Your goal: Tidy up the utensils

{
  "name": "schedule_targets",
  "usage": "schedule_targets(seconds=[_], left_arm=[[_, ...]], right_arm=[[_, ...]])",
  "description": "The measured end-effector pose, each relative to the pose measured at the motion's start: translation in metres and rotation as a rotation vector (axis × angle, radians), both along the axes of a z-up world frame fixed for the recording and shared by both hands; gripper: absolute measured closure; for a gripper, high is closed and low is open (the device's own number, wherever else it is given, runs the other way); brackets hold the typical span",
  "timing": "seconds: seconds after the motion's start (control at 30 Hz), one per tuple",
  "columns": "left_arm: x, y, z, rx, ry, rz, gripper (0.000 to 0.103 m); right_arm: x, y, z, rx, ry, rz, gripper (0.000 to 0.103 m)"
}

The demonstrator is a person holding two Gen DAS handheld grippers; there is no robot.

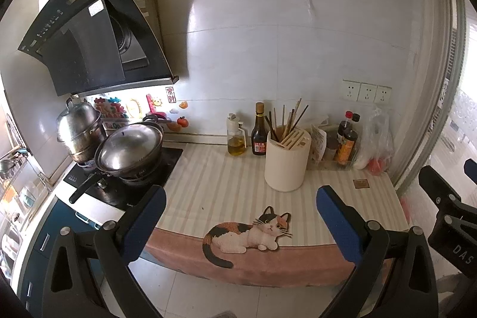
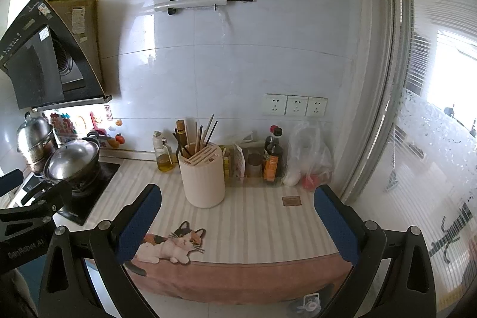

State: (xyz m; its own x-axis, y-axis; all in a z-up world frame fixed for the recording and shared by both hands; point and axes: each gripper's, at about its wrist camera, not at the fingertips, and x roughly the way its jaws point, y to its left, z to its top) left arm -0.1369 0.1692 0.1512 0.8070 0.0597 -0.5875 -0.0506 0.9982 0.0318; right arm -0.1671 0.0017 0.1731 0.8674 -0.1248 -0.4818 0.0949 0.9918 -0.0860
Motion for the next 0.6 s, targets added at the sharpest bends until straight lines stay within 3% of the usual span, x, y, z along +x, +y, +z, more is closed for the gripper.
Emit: schedule_targets(seconds=[0.6], left_arm=[[-0.0010, -0.0020, 0.0009, 0.000, -0.004, 0.001, 0.000]], right_arm=[[0.0006, 0.0017, 0.0002, 0.005, 0.005, 0.009, 0.000]])
